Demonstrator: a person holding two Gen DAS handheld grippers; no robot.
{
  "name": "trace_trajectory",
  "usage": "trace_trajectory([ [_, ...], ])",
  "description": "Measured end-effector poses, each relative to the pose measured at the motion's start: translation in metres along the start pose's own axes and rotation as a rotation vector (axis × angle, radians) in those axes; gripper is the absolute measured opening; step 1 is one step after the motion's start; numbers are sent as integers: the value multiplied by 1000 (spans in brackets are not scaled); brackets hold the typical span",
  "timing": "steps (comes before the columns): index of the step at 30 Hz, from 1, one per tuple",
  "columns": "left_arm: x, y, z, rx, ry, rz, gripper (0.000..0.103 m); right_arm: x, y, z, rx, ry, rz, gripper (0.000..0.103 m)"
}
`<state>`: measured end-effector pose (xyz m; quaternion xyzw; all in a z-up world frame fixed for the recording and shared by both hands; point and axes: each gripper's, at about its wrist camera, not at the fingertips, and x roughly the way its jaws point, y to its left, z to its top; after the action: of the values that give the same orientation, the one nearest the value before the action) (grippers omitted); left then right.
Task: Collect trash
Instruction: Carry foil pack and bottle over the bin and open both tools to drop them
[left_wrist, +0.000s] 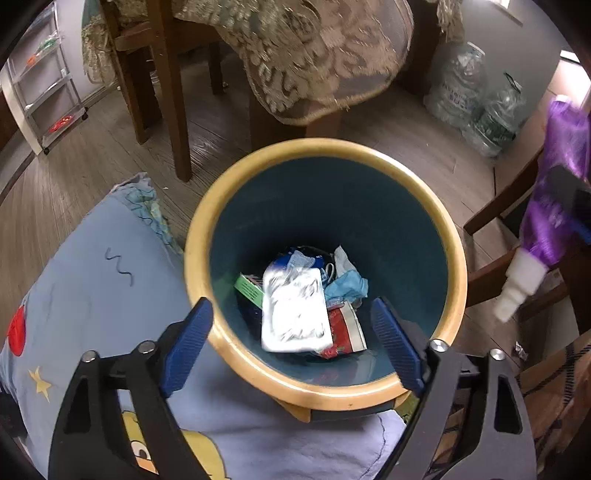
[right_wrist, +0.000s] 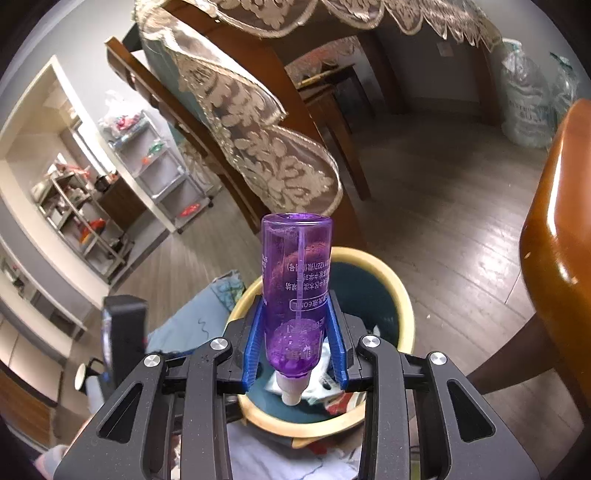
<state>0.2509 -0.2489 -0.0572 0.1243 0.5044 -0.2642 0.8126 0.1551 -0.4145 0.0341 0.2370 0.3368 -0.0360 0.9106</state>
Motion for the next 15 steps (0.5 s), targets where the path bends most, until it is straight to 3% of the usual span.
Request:
trace_trajectory([
  [8, -26, 33, -9, -111, -49, 24, 95, 18, 2, -7, -20, 48, -24, 34],
  [15, -63, 62, -26, -131, -110, 23, 97, 57, 14, -16, -83, 126, -84, 34],
])
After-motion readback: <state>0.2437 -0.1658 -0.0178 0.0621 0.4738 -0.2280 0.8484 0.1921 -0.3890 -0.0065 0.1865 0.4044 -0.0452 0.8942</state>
